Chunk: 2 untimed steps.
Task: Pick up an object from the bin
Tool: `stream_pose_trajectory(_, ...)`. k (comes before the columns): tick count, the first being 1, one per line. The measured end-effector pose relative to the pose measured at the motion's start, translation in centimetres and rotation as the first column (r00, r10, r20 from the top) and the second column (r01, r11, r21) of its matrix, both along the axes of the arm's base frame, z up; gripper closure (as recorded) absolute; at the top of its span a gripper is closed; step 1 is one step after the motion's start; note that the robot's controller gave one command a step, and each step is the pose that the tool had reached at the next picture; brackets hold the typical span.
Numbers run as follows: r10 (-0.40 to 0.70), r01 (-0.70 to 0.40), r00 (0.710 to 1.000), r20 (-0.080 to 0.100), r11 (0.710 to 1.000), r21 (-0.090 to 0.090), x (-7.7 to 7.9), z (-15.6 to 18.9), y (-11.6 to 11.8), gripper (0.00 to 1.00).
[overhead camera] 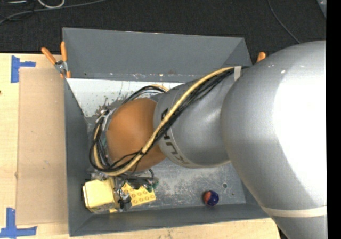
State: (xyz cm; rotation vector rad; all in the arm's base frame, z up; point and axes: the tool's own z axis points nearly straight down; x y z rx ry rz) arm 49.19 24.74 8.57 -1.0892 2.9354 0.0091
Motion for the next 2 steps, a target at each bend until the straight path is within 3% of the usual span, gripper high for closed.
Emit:
stream_pose_trajectory(1, -0.091, 0.091, 0.996, -0.003, 0.996, 0.002, -0.4, 1.9, -1.2, 1.0)
stream_pose_trajectory(2, 0.034, -0.034, 0.999, -0.002, 0.999, 0.001, 0.2, -0.4, -0.4, 1.0)
